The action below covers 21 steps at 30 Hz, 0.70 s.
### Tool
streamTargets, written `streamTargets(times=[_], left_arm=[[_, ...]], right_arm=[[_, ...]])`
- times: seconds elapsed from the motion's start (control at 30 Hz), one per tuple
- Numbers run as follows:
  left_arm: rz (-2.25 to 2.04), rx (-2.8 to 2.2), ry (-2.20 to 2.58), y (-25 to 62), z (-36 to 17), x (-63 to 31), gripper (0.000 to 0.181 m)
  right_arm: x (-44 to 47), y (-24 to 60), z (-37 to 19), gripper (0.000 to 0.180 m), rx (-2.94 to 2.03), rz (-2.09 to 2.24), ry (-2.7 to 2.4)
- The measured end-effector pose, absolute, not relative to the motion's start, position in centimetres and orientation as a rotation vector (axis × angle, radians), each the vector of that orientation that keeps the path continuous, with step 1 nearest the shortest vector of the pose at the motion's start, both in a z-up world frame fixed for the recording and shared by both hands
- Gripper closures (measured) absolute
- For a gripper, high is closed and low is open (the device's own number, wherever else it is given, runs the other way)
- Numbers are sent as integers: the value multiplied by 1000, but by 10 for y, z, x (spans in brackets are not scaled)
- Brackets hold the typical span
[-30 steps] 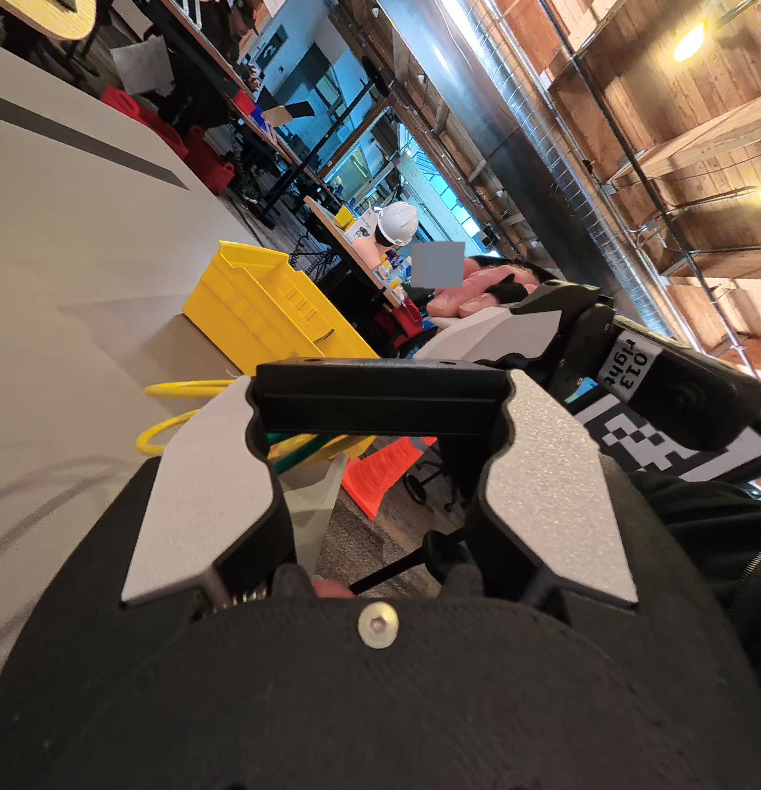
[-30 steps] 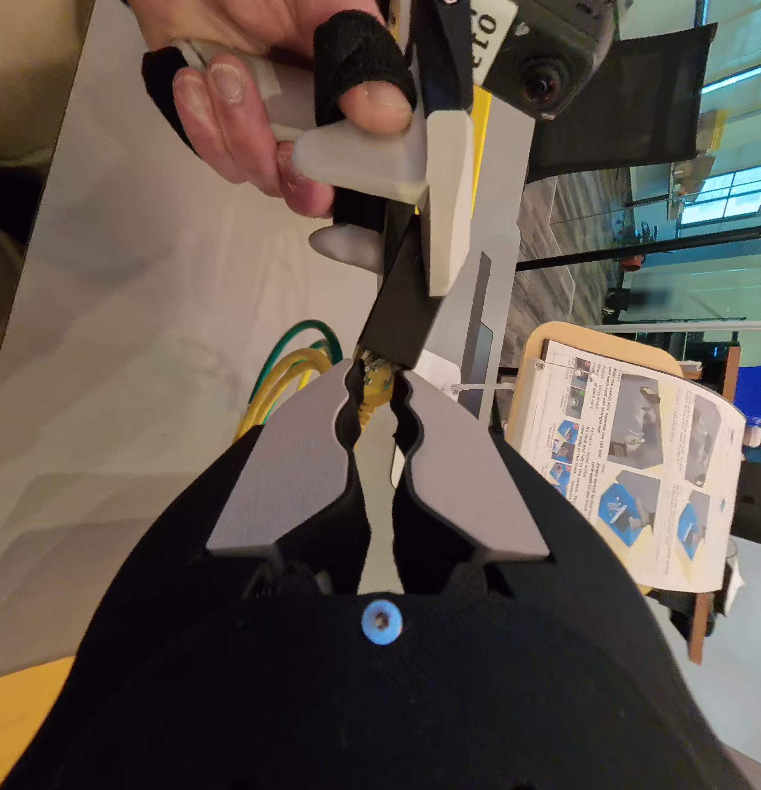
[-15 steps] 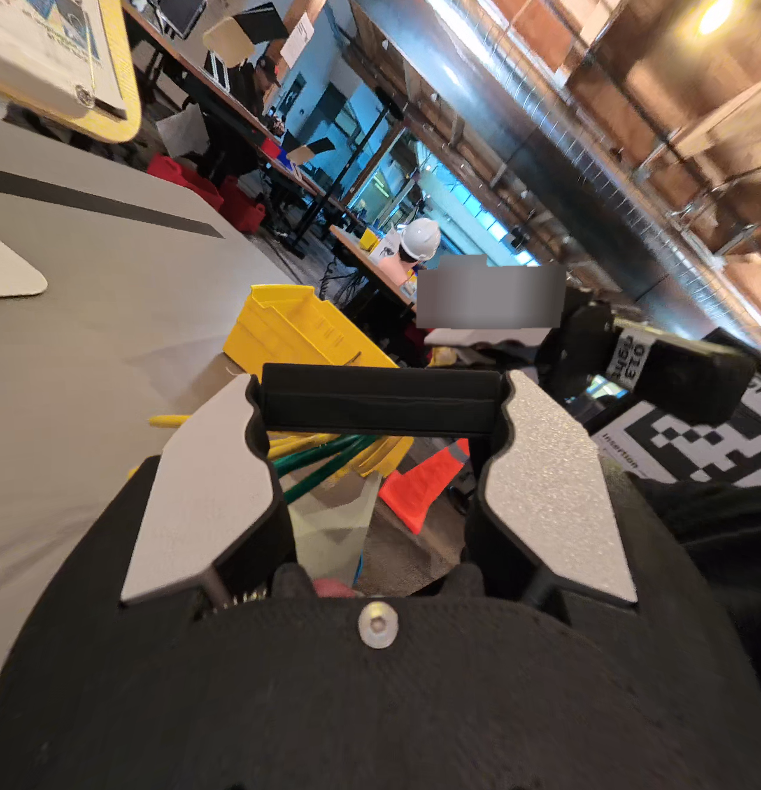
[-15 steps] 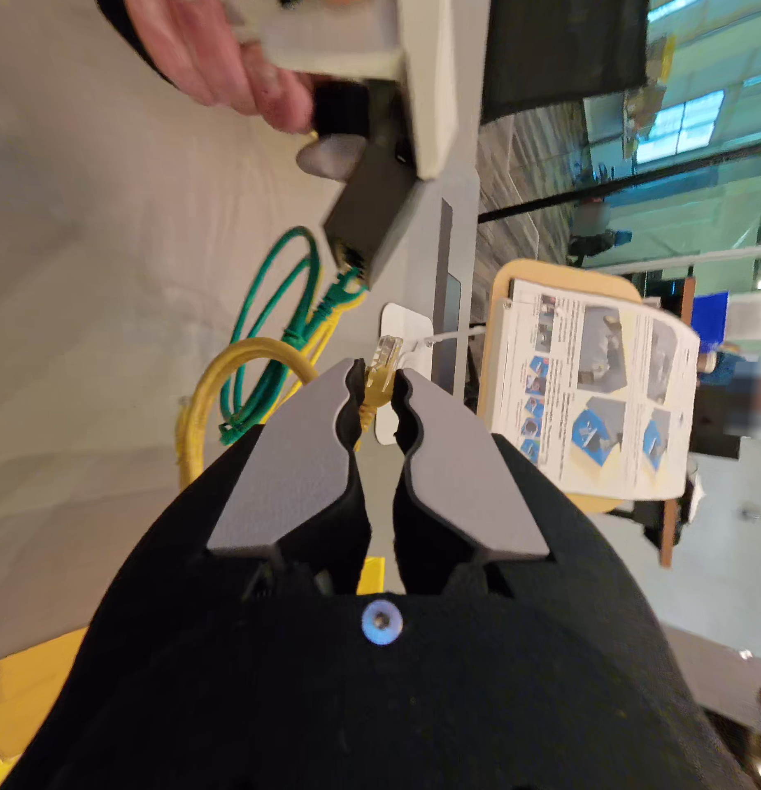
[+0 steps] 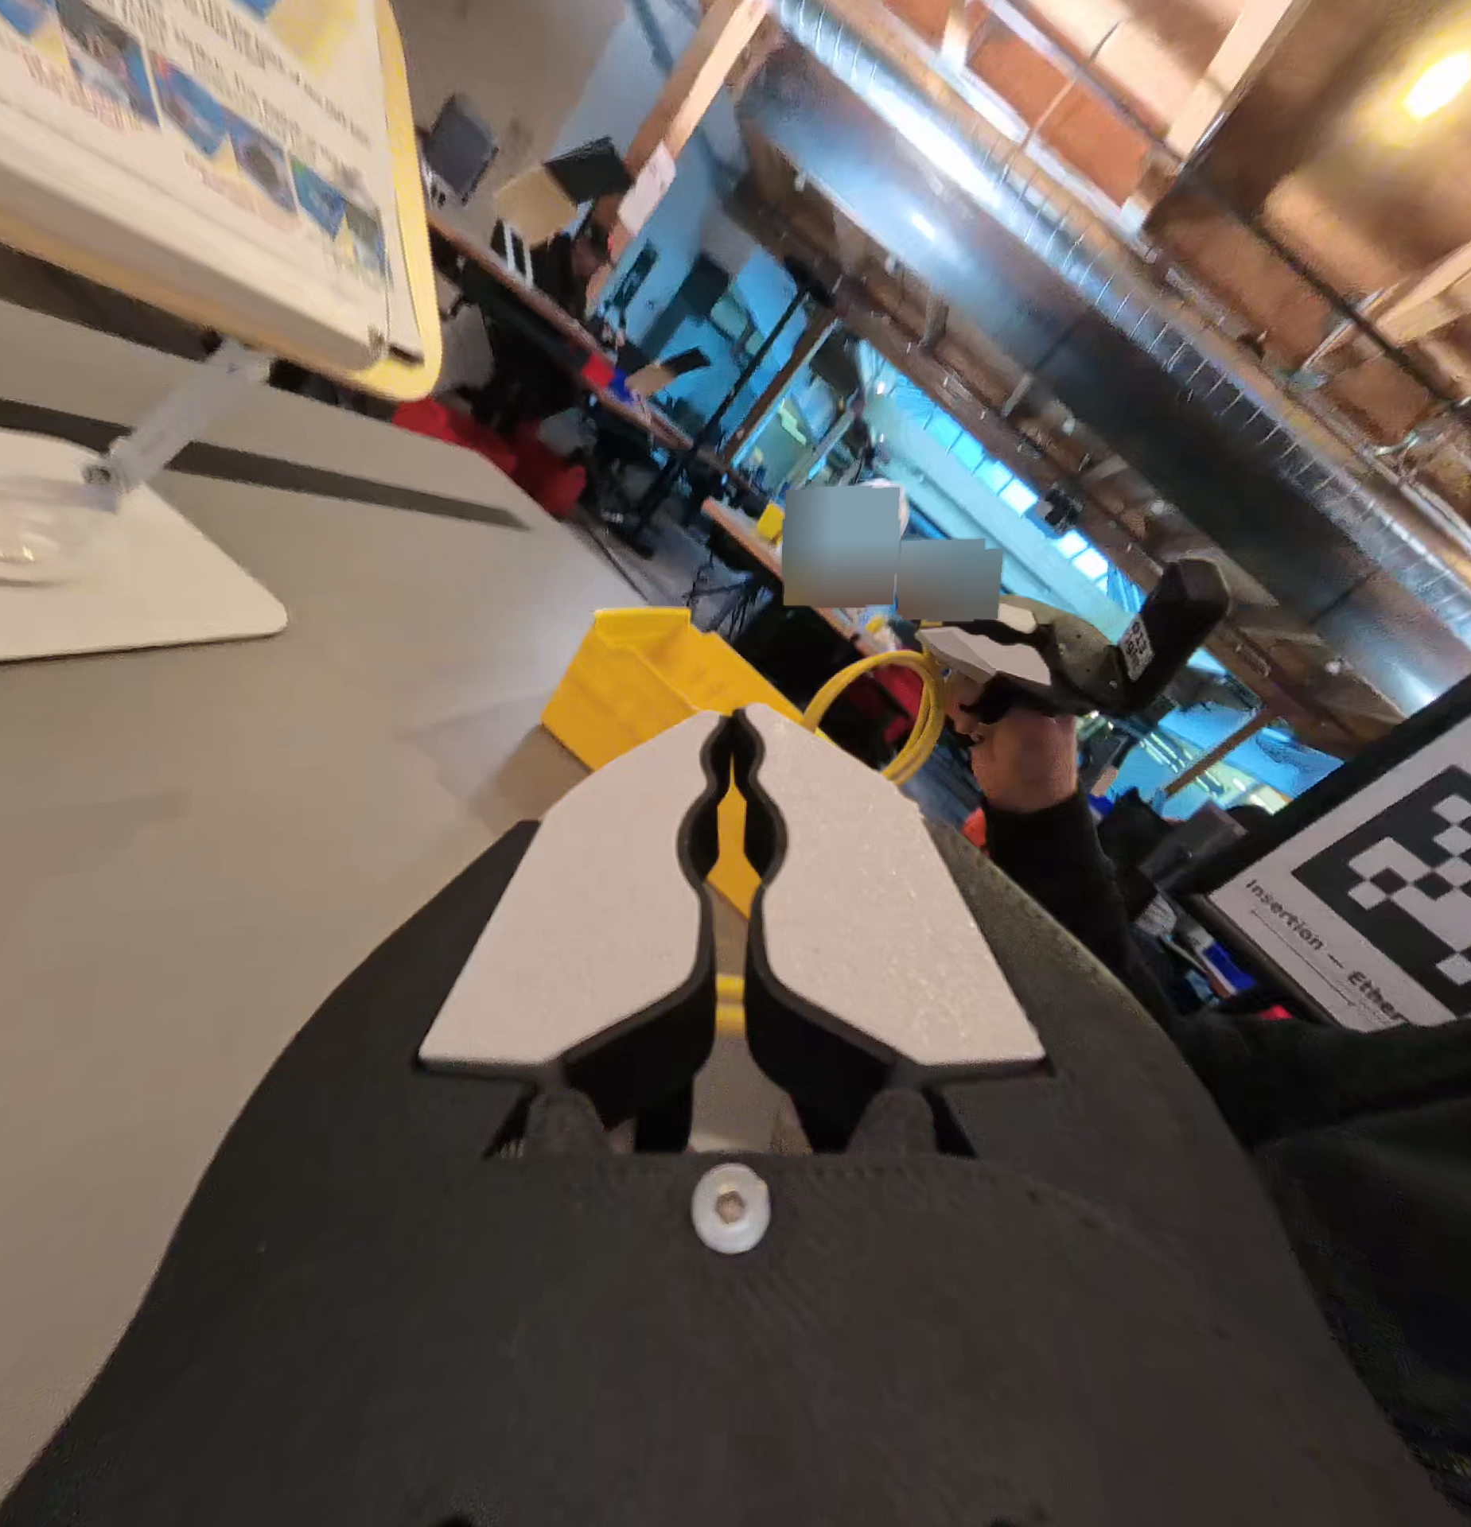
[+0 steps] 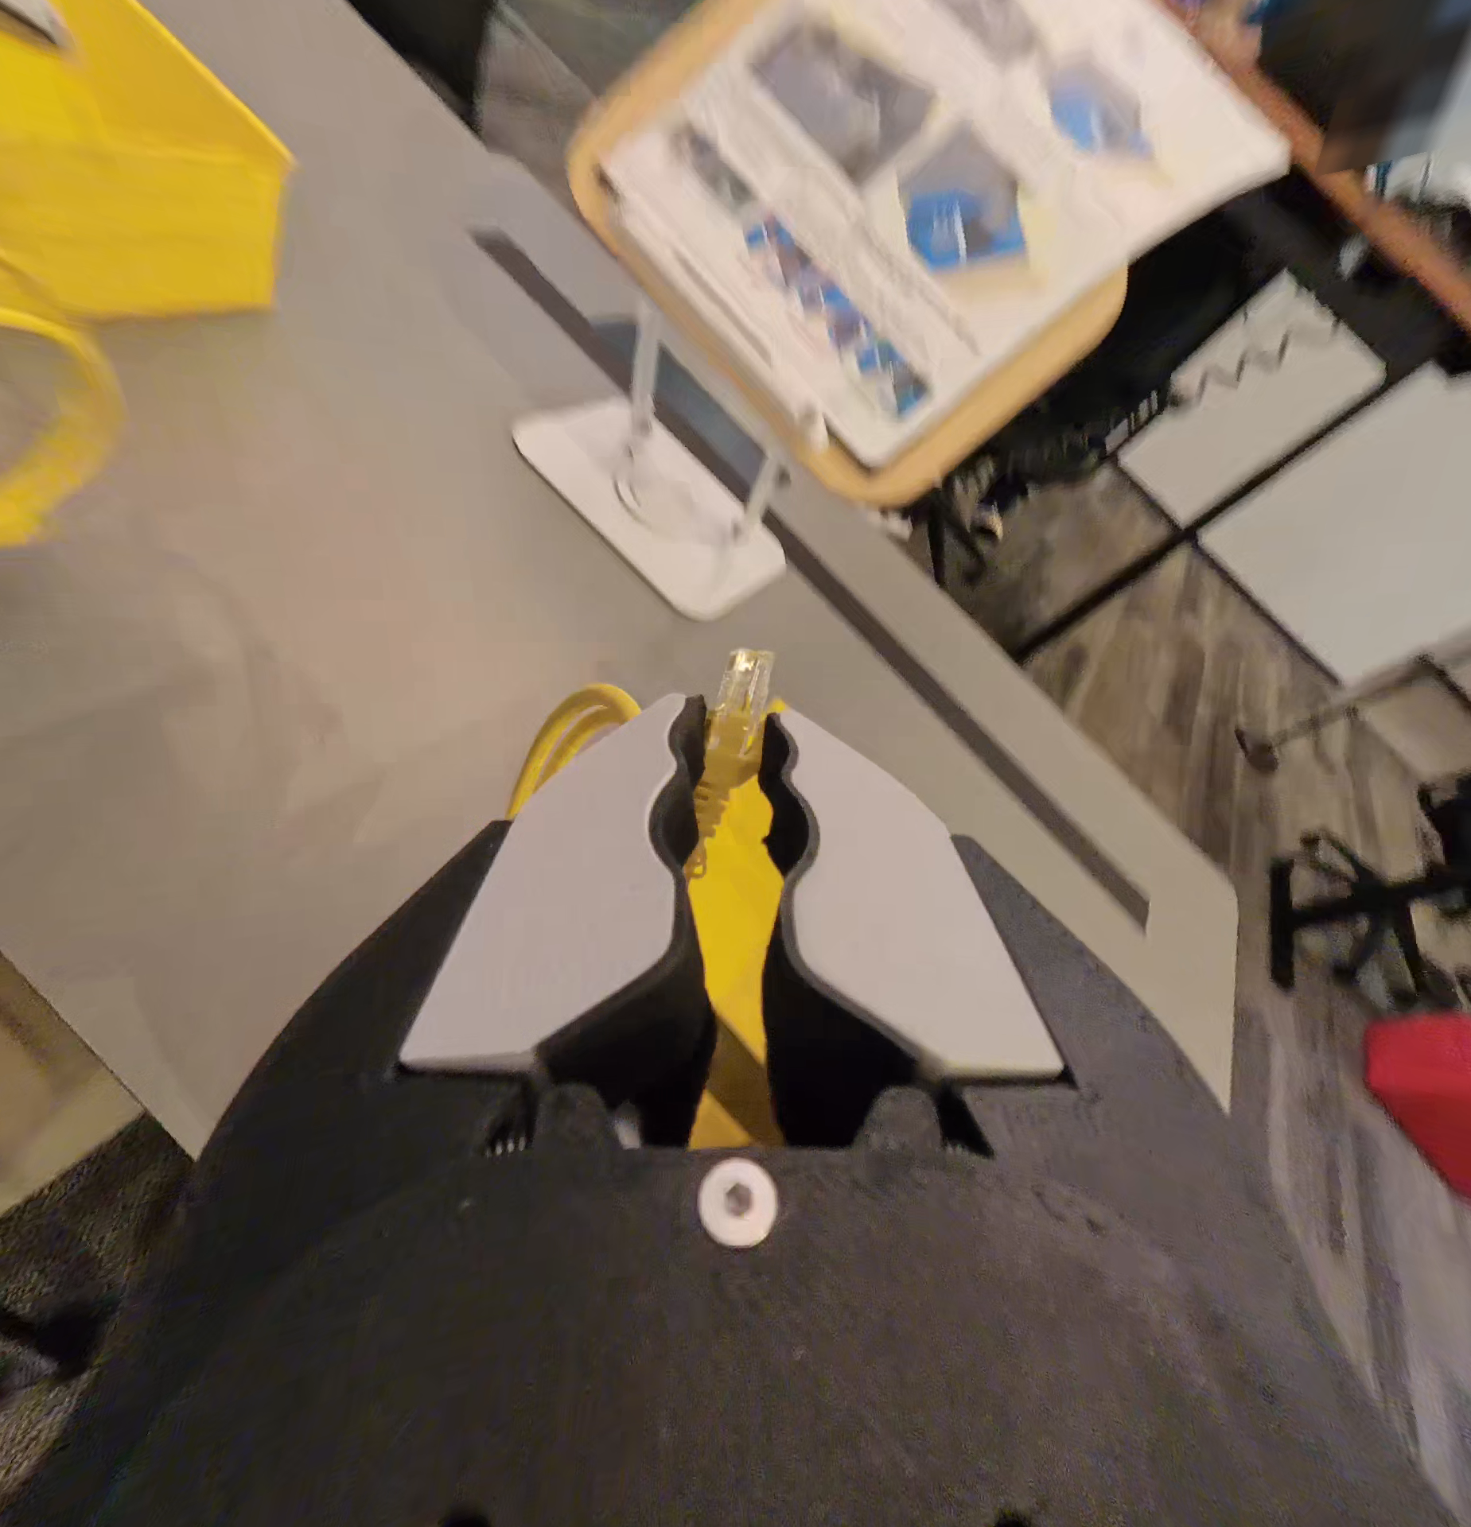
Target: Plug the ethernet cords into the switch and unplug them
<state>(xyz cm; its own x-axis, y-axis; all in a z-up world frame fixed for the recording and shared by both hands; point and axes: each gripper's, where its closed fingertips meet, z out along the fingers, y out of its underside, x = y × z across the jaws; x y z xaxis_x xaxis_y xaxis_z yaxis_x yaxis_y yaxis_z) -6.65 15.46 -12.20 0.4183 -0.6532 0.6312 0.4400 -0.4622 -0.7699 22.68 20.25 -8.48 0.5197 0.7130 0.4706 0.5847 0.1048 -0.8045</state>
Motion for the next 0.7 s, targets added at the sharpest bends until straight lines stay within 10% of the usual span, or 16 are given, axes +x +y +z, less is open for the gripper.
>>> streamTargets(times=[0.2,0.7], left_arm=[[-1179,-1775,348,157,-168,-44,171],[-244,-2178,1501,92,-311,14,83]], right_arm=[[268,200,-143,168,-1734,200,-896],[282,213,-191,167,-1895,136,-860]])
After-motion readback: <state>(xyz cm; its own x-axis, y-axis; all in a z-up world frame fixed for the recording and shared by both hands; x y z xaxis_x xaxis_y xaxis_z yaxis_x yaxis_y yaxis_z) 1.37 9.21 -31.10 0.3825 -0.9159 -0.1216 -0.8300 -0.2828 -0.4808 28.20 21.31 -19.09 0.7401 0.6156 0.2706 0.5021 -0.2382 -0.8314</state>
